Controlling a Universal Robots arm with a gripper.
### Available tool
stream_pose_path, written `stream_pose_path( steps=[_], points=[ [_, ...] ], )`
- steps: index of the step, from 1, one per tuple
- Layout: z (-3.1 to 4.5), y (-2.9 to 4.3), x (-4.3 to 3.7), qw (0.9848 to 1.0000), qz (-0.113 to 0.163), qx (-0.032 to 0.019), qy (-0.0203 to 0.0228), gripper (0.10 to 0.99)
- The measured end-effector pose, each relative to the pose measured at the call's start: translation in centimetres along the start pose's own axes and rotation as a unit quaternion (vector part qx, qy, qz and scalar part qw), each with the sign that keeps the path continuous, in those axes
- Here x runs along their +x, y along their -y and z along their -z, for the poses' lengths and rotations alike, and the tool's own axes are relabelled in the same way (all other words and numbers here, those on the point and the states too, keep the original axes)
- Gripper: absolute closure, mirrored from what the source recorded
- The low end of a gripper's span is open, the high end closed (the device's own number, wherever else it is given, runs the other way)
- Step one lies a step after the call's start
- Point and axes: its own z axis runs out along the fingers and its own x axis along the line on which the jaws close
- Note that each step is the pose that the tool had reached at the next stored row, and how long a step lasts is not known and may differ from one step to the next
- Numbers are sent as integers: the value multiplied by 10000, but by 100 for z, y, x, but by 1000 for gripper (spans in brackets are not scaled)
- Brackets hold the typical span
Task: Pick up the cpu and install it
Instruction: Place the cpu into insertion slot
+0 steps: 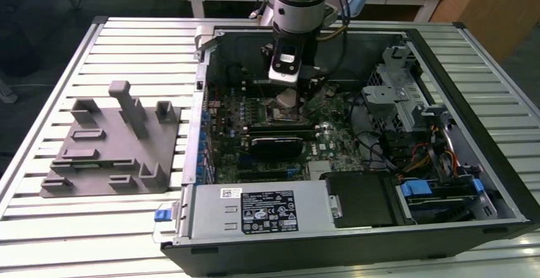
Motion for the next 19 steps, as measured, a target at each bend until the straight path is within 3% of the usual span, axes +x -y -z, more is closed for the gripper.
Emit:
stream_pose_path(
  steps=[6, 10, 15, 19],
  points=[
    [-2, 0, 0, 9994, -357, 8, 15, 545],
    [-5, 0, 0, 9976, -686, 16, 30, 545],
    [-12, 0, 0, 9935, -1133, 25, 49, 545],
    [-16, 1, 0, 9887, -1494, 34, 64, 545]
  ],
)
